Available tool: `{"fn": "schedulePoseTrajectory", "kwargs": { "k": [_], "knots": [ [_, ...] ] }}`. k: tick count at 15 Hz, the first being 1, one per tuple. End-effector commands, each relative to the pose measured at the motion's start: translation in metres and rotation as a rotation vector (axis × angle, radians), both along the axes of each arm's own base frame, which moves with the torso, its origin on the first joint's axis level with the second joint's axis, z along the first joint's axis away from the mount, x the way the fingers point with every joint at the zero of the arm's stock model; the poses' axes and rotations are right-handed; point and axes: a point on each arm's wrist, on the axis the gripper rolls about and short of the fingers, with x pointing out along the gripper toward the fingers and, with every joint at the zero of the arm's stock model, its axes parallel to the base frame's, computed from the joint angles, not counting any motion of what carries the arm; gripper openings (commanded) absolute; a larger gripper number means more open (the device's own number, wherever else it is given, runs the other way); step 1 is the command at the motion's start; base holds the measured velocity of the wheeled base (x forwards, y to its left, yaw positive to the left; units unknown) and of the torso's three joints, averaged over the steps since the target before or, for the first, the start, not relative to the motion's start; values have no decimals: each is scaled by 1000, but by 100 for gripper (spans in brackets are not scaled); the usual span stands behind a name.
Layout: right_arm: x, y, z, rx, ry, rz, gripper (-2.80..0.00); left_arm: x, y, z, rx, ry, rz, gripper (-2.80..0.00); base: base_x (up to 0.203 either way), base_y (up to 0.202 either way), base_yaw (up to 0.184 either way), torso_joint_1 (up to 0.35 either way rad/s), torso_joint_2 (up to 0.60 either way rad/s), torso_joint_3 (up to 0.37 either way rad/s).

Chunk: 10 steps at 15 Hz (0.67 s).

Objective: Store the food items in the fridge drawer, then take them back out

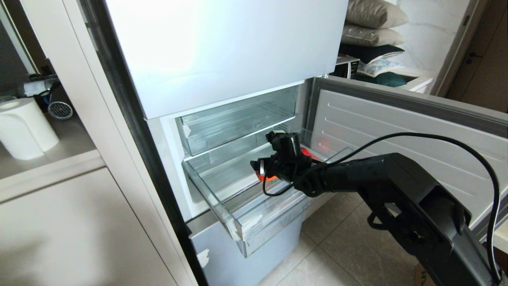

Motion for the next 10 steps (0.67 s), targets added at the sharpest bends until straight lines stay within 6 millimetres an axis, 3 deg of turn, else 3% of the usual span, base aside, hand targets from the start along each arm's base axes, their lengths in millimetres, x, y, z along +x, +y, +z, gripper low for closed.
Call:
{"fn": "schedulePoseTrajectory", "kwargs": {
  "k": [1, 2, 6, 8, 10],
  "knots": [
    [0, -4, 21, 44, -68, -8, 0, 0, 0, 0, 0, -1, 0, -280, 0, 0, 0, 0, 0, 0],
    [-2, -5, 35, 59, -93, -10, -280, 0, 0, 0, 0, -1, -1, -280, 0, 0, 0, 0, 0, 0],
    [-25, -11, 96, 104, -179, -38, -280, 0, 0, 0, 0, -1, 1, -280, 0, 0, 0, 0, 0, 0],
    [-37, -13, 105, 89, -170, -66, -280, 0, 0, 0, 0, -1, 1, -280, 0, 0, 0, 0, 0, 0],
    [-62, -20, 107, 47, -116, -74, -280, 0, 0, 0, 0, -1, 1, -280, 0, 0, 0, 0, 0, 0]
  ]
}}
